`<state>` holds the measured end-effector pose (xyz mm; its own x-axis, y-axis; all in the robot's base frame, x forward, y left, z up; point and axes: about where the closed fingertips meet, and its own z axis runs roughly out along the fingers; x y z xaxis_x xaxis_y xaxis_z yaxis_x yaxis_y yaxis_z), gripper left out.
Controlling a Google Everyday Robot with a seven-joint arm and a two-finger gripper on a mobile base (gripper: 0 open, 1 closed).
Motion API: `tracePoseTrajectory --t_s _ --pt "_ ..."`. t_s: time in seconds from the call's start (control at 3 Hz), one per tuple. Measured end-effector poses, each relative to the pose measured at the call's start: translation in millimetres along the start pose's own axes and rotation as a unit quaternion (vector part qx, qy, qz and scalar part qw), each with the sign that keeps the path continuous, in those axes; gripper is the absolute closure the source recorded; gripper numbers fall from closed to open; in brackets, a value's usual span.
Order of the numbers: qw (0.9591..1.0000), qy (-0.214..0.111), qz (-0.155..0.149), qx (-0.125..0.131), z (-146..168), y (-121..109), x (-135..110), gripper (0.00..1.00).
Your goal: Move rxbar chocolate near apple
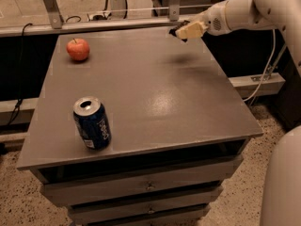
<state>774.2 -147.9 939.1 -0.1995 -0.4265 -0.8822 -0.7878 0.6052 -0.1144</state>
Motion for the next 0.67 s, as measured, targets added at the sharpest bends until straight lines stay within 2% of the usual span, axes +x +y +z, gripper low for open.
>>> tracePoseTrajectory --t_s 0.67 --pt "1.0000 0.001 -0.002 -0.004 5.8 2.1 1.3 1.00"
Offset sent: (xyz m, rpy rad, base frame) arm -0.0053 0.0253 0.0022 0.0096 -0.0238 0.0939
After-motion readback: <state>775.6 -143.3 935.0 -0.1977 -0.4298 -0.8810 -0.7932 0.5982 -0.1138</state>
